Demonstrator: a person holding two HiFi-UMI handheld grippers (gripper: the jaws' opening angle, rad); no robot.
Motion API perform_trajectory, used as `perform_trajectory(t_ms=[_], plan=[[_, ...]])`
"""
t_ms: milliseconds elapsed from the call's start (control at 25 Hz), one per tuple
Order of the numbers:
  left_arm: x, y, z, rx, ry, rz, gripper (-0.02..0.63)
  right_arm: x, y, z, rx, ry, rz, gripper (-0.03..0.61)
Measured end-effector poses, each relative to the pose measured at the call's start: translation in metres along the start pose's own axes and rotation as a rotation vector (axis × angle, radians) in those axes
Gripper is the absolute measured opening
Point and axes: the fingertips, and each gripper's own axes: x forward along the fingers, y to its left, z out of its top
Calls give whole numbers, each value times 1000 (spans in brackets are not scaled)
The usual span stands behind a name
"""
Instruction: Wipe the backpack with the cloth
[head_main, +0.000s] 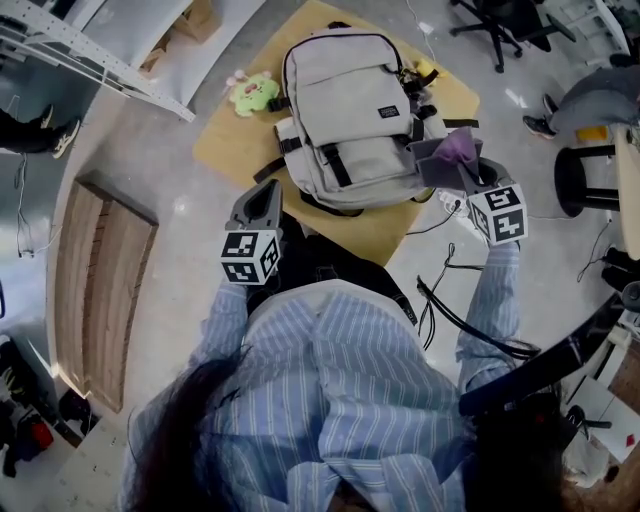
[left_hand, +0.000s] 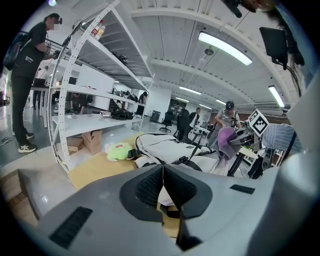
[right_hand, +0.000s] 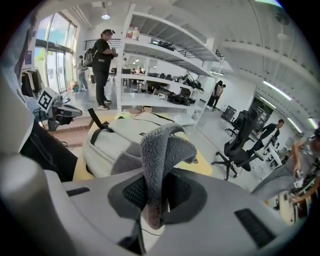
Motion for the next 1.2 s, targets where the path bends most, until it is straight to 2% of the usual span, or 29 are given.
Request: perform_trajectory(t_ms=[160, 280, 520, 760, 880, 1000, 1120, 1200], plan=[[-1, 1, 4, 7, -3, 0, 6, -5, -14, 5, -3, 1, -25, 41], [-1, 1, 5, 12, -2, -3, 6, -11, -6, 38, -14, -64, 7, 41], [-1, 6, 8, 14, -2, 2, 6, -7, 42, 129, -38, -228, 129, 41], [-1, 16, 15, 9, -5, 10, 6, 21, 135, 195, -128, -297, 346, 41], [-1, 24, 18, 4, -8, 19, 6, 38, 181, 205, -180, -282, 441, 41], [-2, 31, 20, -4, -13, 31, 6, 58, 212, 195, -237, -225, 499, 41], [-3, 37, 22, -11, -16, 40, 6, 74, 217, 177, -284, -162, 493, 41], [-2, 40, 22, -15, -14, 42, 6, 81, 205, 167, -275, -137, 464, 41]])
